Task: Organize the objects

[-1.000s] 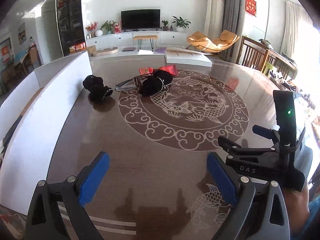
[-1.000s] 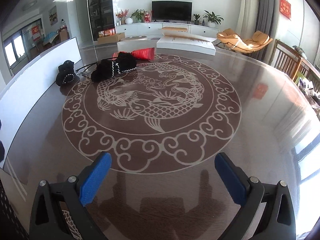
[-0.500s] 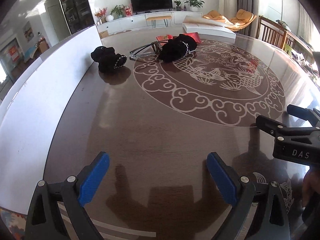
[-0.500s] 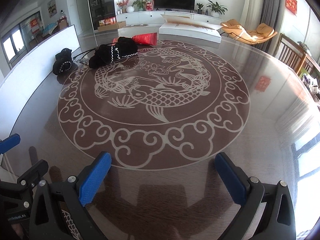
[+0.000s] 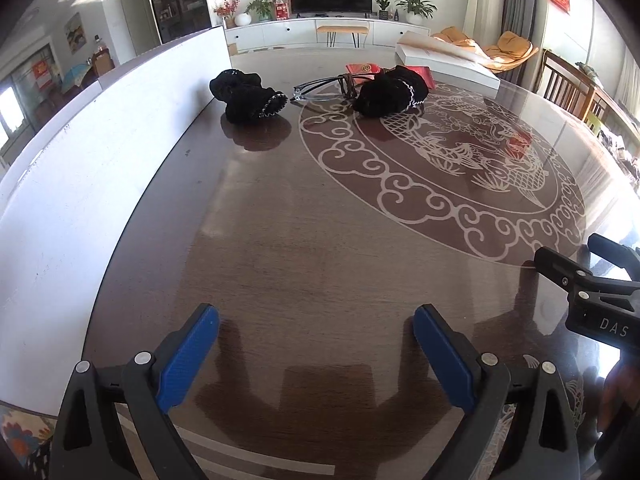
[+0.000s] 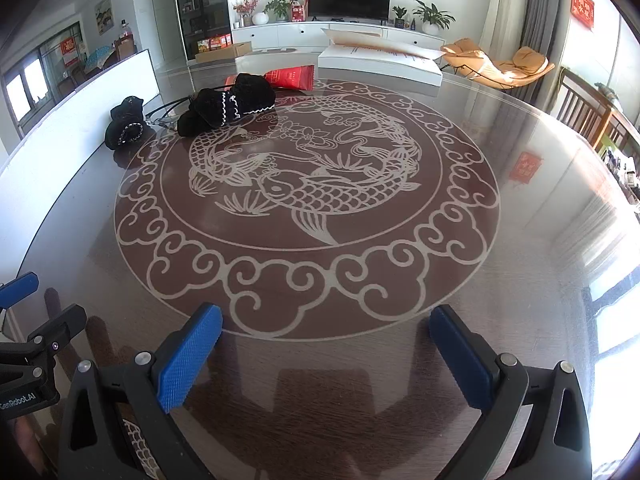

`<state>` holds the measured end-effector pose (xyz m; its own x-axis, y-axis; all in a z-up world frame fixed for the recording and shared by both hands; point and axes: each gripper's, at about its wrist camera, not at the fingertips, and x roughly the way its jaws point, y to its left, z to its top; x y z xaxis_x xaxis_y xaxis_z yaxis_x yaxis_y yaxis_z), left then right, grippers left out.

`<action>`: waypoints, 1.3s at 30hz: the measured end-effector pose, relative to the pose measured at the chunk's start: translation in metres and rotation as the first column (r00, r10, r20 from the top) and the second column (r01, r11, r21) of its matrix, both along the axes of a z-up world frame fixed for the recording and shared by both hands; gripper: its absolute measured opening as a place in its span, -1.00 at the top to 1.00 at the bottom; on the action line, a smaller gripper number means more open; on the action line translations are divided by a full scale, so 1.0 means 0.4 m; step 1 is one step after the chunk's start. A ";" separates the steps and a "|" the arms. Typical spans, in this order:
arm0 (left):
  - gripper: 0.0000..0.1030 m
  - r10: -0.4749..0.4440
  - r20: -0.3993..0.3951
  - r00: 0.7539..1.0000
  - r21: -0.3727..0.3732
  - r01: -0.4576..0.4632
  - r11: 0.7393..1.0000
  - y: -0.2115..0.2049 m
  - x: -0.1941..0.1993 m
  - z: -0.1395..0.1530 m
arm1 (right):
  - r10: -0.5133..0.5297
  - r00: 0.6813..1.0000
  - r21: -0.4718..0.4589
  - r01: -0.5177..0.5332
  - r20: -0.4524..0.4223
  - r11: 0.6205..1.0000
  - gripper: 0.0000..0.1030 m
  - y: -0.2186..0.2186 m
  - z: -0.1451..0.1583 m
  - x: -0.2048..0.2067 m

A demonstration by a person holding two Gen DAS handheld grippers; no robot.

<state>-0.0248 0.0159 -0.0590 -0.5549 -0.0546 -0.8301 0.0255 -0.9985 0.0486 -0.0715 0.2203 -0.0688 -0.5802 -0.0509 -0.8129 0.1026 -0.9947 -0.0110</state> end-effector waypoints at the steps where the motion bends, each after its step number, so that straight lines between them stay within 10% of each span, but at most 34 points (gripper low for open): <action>1: -0.93 0.003 0.002 1.000 0.006 -0.003 1.000 -0.002 -0.001 0.000 | 0.000 1.000 0.000 0.000 0.000 1.000 -1.00 0.000 0.000 0.000; 39: -1.00 0.045 -0.005 0.999 0.038 -0.045 0.998 -0.024 0.002 -0.009 | 0.000 1.000 0.000 0.000 0.000 1.000 -1.00 0.000 0.000 0.001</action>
